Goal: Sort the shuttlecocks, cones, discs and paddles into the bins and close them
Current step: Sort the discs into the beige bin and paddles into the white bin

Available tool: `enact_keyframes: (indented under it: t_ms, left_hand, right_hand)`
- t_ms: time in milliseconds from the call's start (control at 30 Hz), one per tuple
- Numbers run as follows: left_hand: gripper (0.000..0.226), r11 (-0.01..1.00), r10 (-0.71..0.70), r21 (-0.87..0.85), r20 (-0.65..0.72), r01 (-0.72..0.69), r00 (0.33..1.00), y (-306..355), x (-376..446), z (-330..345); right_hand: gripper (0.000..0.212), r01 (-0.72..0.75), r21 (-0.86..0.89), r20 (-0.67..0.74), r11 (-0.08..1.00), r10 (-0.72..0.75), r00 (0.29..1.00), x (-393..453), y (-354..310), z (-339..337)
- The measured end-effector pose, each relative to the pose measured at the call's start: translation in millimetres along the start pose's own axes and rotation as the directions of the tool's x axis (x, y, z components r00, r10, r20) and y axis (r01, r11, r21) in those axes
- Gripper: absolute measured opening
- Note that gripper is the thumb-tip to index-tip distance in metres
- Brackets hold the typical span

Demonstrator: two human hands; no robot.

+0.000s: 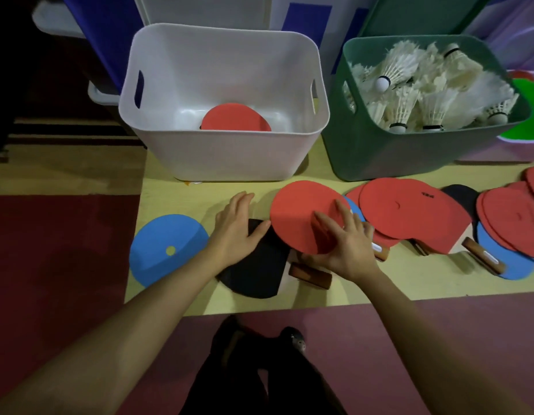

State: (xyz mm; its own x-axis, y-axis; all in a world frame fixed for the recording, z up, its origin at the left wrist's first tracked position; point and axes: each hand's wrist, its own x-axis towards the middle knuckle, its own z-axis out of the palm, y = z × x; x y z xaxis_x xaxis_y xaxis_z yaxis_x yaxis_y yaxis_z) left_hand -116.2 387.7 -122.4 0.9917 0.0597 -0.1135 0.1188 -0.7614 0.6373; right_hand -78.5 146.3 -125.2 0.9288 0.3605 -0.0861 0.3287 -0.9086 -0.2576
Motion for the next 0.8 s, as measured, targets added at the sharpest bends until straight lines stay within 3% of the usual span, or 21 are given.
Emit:
enact_keyframes:
  t_ms: [67,200,300,400,567,800]
  left_hand:
    - [0.072,0.995,-0.064,0.076,-0.023,0.066,0.998,13,-9,14]
    - [0.096,0.926,-0.118,0.377,0.243,0.018,0.963,34,-34,52]
    - [0.109,0.911,-0.185,0.409,0.270,0.061,0.945,49,-43,77]
    - [0.105,0.890,-0.237,0.445,0.270,0.097,0.933,57,-43,92]
    - [0.075,0.910,-0.126,0.415,0.310,-0.015,0.942,40,-44,87]
    - [0.062,0.888,0.058,0.372,0.493,-0.271,0.868,12,-40,57]
  right_hand:
    - [0.098,-0.051,-0.039,-0.004,0.998,0.051,0.999,-6,17,-7]
    - [0.092,-0.101,-0.055,-0.004,0.993,0.101,0.995,-16,43,-9]
    - [0.092,-0.114,0.006,-0.012,0.993,0.114,0.993,-23,54,-6]
    - [0.090,-0.127,0.046,-0.019,0.991,0.128,0.992,-27,59,-3]
    - [0.088,-0.136,0.062,-0.019,0.989,0.137,0.990,-27,62,-4]
    - [0.087,-0.139,0.093,-0.037,0.986,0.143,0.989,-31,52,-2]
